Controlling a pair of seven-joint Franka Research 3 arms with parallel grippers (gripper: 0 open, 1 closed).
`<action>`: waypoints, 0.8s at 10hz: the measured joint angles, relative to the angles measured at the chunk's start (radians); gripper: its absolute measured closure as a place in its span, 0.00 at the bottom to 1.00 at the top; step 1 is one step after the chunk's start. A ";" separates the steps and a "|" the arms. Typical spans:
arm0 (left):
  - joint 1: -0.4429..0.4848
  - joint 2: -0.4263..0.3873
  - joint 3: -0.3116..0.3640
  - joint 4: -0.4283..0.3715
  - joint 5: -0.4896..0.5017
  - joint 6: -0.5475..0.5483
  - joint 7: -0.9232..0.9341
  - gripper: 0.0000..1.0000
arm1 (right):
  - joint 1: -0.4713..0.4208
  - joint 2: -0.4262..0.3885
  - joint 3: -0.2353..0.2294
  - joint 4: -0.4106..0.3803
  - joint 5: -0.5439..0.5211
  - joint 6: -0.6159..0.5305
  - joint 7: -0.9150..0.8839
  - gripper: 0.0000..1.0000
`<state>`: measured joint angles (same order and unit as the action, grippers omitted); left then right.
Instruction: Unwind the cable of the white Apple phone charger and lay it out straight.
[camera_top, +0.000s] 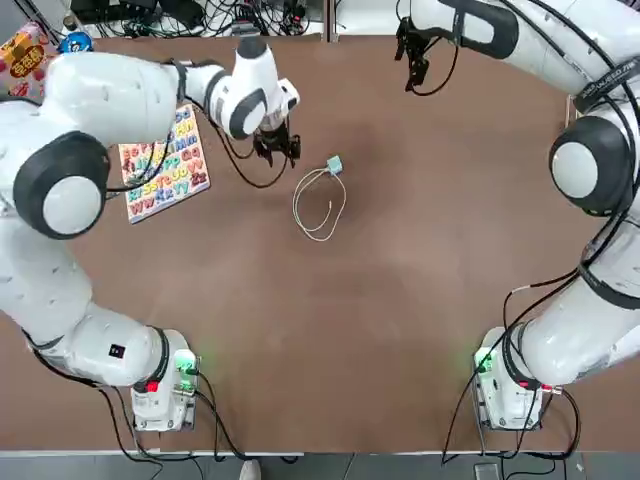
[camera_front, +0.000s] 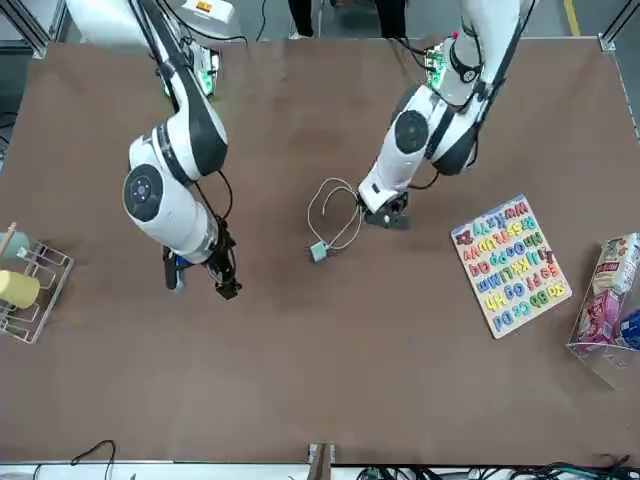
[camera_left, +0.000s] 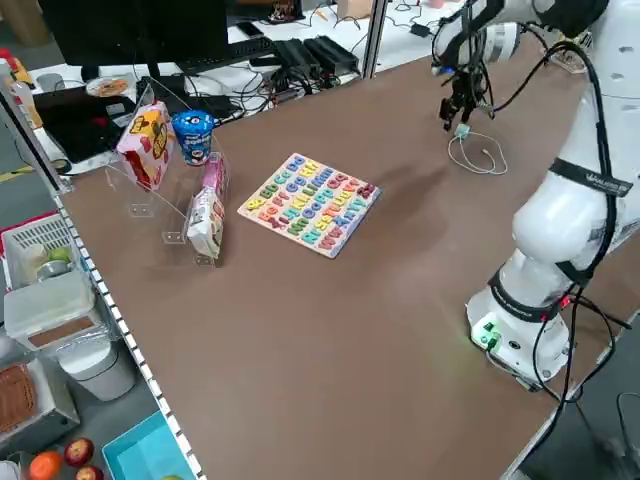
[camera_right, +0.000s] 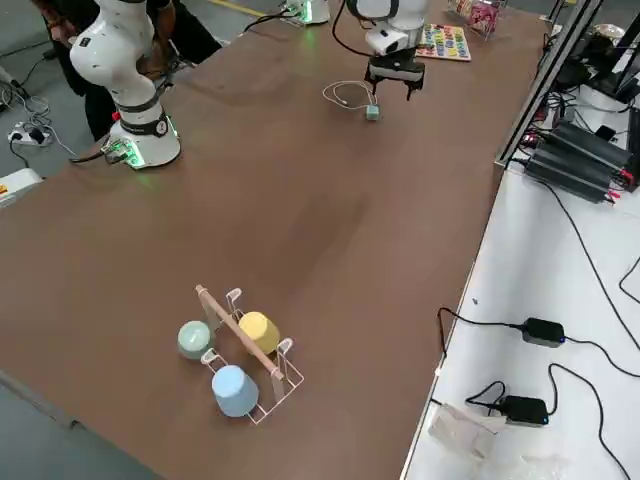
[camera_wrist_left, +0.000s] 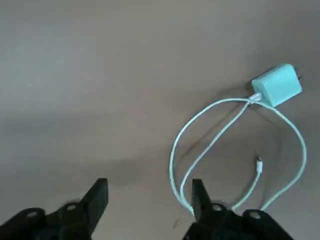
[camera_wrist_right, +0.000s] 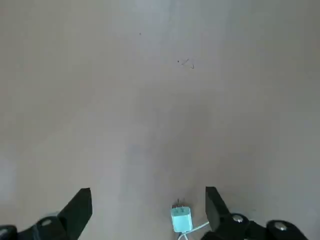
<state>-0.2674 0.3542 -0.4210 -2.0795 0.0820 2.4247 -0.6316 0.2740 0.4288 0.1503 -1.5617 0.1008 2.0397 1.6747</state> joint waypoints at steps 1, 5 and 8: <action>-0.019 0.054 0.000 0.003 0.051 0.060 -0.064 0.26 | 0.000 0.000 0.000 0.001 0.000 0.000 0.000 0.00; -0.040 0.155 -0.001 0.035 0.164 0.100 -0.158 0.33 | 0.000 0.000 -0.001 0.002 0.000 0.000 0.000 0.00; -0.042 0.163 -0.001 0.036 0.164 0.100 -0.169 0.34 | -0.001 0.000 -0.002 0.002 0.000 0.000 0.000 0.00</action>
<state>-0.3097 0.5174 -0.4219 -2.0431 0.2457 2.5246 -0.8005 0.2732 0.4289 0.1479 -1.5601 0.1005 2.0397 1.6748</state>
